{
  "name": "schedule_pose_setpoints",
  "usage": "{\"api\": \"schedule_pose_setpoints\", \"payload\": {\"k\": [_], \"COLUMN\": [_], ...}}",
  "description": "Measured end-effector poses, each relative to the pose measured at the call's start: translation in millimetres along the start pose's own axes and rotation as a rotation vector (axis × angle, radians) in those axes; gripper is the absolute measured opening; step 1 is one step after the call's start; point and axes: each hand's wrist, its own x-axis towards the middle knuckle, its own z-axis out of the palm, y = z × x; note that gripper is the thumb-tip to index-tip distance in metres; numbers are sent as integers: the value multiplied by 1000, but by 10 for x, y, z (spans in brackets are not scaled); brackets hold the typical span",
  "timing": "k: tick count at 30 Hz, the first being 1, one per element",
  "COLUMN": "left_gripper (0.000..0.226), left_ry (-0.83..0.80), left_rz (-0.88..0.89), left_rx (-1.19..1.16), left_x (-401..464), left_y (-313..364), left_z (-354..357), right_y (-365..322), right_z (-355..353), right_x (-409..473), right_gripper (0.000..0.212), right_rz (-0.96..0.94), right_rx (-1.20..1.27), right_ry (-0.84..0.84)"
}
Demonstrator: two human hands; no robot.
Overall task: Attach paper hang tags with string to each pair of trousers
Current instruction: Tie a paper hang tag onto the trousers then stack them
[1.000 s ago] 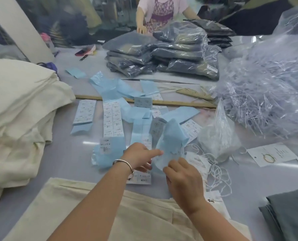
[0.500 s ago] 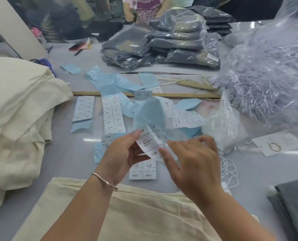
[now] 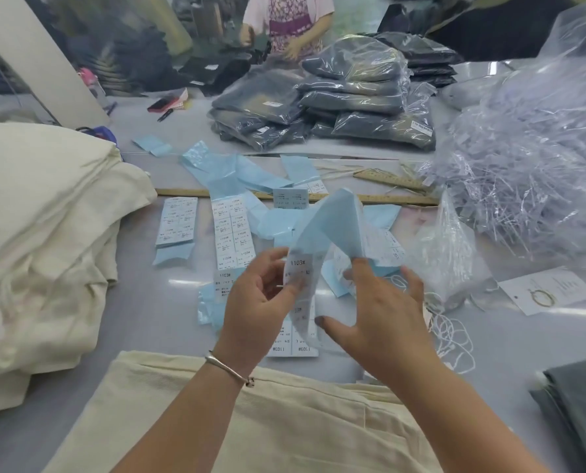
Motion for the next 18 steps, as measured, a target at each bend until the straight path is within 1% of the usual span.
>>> {"api": "schedule_pose_setpoints", "payload": {"k": [2, 3, 4, 6, 7, 9, 11, 12, 14, 16, 18], "left_gripper": [59, 67, 70, 65, 60, 57, 61, 63, 65, 67, 69], "left_ry": [48, 53, 59, 83, 86, 67, 47, 47, 54, 27, -1], "left_rz": [145, 207, 273, 421, 483, 544, 522, 485, 377, 228, 102], "left_rx": [37, 77, 158, 415, 522, 630, 643, 611, 465, 225, 8], "left_x": [-10, -5, 6, 39, 50, 60, 51, 35, -6, -31, -28], "left_y": [15, 17, 18, 25, 32, 27, 9, 5, 3, 1, 4], "left_z": [1, -2, -8, -33, -46, -69, -62, -43, 18, 89, 154], "right_y": [-25, -43, -60, -80, -79, -50, 9, 44, 103, 150, 202], "right_z": [-30, -51, -79, -167, -223, -340, -427, -449, -433, -360, -251], "right_x": [52, 83, 117, 201, 246, 351, 460, 503, 558, 553, 493], "right_gripper": [59, 50, 44, 35, 32, 27, 24, 26, 37, 49, 52], "right_rz": [-11, 0, 28, 104, 132, 159, 162, 157, 165, 234, 336], "right_rx": [167, 288, 421, 644, 714, 792, 771, 758, 804, 966, 1270], "right_ry": [73, 100, 109, 117, 129, 159, 181, 171, 103, 13, -67]}}
